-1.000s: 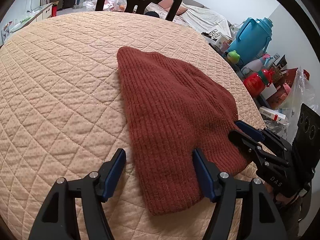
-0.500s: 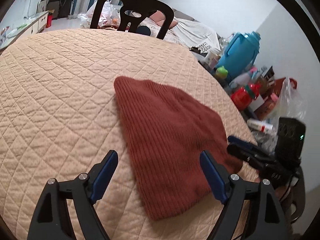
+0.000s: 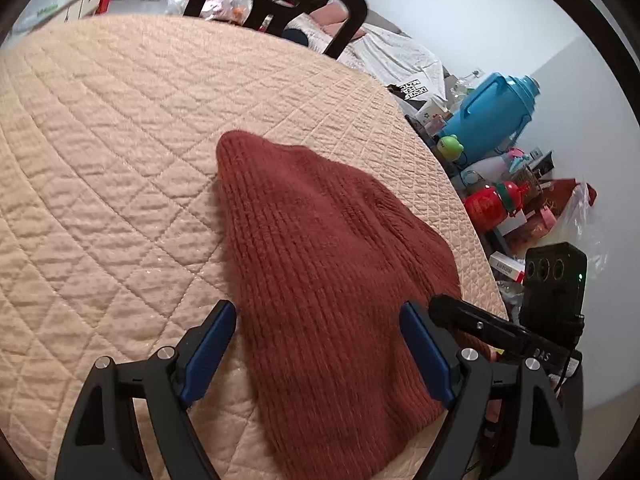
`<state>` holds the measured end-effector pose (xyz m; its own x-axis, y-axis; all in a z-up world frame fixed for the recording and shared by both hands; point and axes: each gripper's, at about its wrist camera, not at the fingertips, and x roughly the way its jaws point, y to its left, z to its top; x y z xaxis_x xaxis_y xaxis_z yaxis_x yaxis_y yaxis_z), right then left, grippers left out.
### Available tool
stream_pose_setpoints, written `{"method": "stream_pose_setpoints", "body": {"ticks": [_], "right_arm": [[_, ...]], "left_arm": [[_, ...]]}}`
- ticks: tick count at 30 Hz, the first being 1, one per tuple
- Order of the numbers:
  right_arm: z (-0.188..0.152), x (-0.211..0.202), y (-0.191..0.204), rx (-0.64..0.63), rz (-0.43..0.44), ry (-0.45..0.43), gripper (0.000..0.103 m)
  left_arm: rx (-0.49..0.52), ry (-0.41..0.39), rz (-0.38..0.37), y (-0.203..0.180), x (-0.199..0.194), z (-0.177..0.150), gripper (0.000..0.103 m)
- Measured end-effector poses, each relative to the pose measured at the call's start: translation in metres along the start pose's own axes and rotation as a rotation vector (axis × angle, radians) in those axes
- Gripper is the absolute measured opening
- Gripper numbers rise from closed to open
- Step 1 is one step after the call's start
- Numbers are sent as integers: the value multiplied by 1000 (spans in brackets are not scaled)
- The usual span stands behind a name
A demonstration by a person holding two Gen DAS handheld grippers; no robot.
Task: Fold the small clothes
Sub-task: 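Move both tools to the folded sweater edge and close them on it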
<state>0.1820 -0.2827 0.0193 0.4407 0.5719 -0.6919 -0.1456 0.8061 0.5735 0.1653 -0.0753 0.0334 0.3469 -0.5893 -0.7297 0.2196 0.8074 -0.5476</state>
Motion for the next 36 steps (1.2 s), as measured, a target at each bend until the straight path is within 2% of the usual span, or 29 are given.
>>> {"method": "stream_pose_setpoints", "body": {"ticks": [11, 15, 21, 25, 27, 36], "right_arm": [[0, -2, -11, 51, 134, 19, 73], [-1, -1, -7, 28, 137, 17, 73], [-1, 2, -7, 31, 156, 31, 70], [-1, 1, -8, 40, 139, 27, 63], [-2, 0, -12, 55, 134, 24, 57], [-3, -1, -15, 40, 111, 17, 44]], "left_arm": [[-55, 1, -74, 11, 4, 3, 86], [-64, -2, -87, 13, 3, 3, 85], [-27, -6, -59, 8, 5, 2, 85], [-11, -8, -39, 5, 6, 2, 83], [-13, -13, -19, 5, 6, 2, 76], [-22, -18, 0, 11, 5, 0, 59]]}}
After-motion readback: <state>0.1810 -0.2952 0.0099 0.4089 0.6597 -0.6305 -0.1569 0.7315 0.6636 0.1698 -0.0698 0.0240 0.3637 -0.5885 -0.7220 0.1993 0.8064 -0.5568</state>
